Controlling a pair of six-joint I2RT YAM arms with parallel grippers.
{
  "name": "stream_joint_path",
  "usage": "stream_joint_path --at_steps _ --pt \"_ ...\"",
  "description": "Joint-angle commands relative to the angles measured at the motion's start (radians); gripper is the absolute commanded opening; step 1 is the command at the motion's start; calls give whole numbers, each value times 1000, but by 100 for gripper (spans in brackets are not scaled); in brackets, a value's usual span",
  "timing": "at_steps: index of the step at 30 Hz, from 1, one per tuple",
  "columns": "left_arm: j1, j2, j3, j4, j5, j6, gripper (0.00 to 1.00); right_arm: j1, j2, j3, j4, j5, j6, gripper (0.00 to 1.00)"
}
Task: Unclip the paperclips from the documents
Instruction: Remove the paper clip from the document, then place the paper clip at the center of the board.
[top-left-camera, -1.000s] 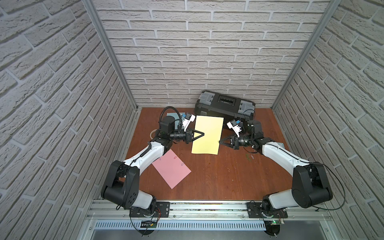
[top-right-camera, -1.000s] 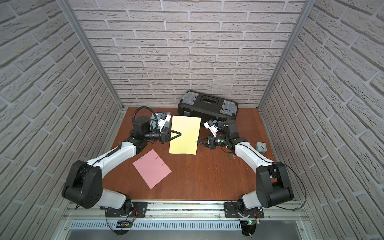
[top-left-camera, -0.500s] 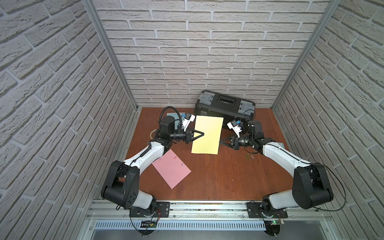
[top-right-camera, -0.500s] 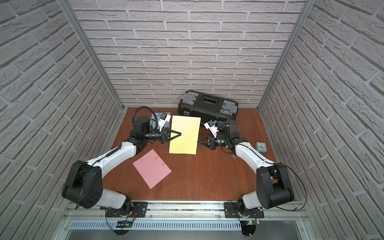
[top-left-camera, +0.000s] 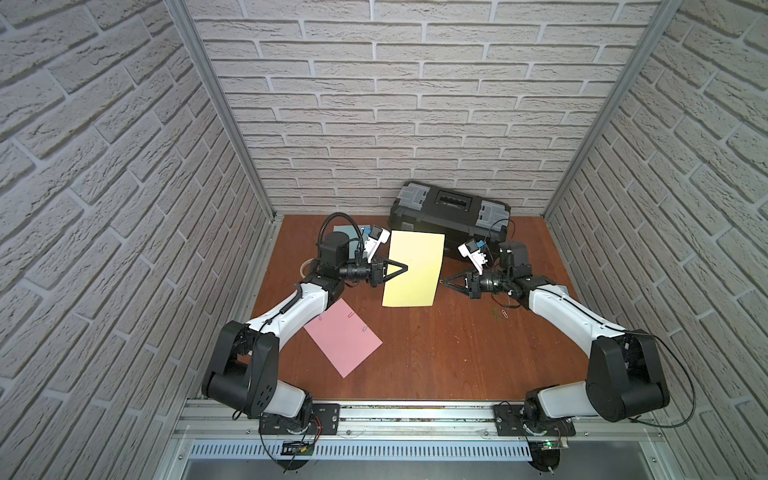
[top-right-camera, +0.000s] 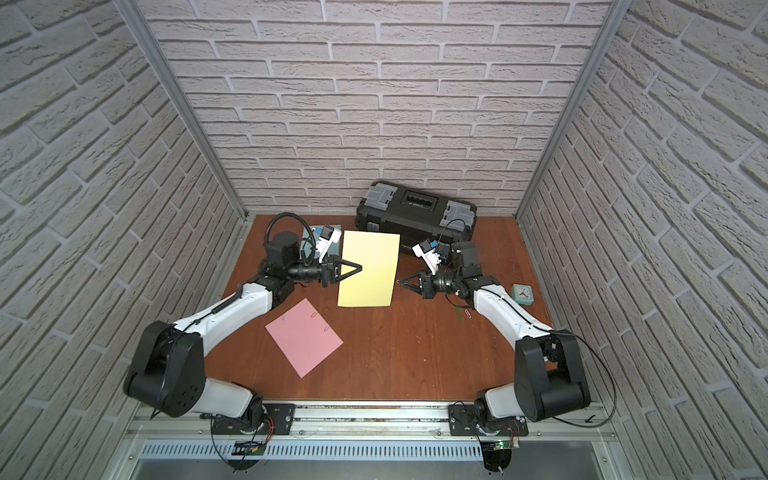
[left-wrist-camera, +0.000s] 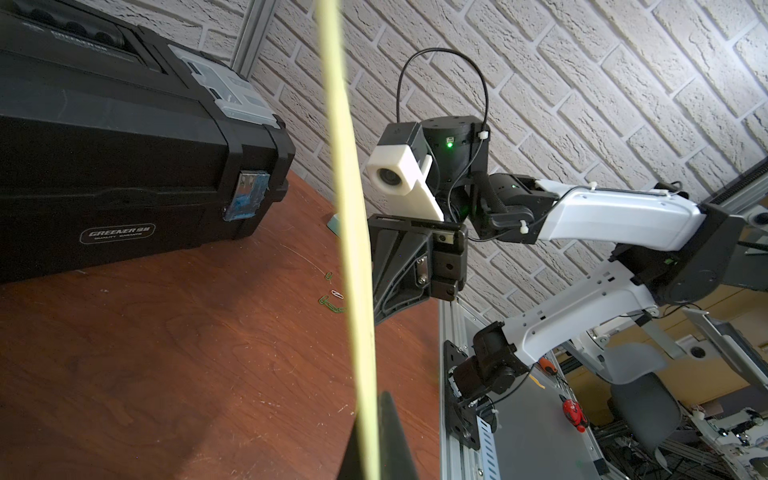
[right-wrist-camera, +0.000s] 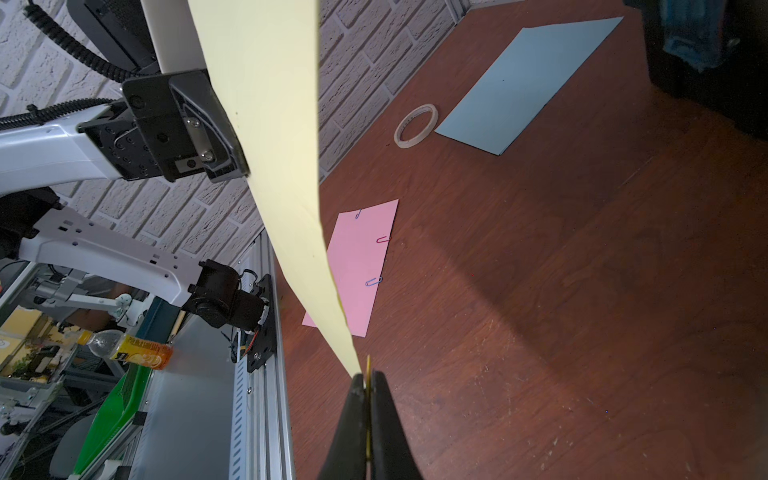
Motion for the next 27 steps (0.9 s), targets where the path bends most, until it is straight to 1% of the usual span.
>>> stream_joint_path --at_steps 1,5,8,12,15,19,23,27 --pt "7 -27 -2 25 3 21 0 -17 -37 -22 -15 55 8 5" --pt "8 -26 1 25 4 22 0 -49 -51 -58 -19 126 54 4" --pt "7 -28 1 24 4 22 0 -85 -71 -92 -40 209 90 4" --pt "7 -24 3 24 4 23 0 -149 -87 -122 -113 356 126 3" --pt "7 -20 5 25 6 22 0 -213 -90 -151 -151 459 182 3" --pt "7 -19 6 24 6 22 0 -286 -86 -186 -186 569 237 3" --pt "7 -19 7 21 7 23 0 -330 -62 -200 -212 622 257 3" --pt "8 -15 7 18 4 26 0 -344 -45 -200 -236 674 260 3"
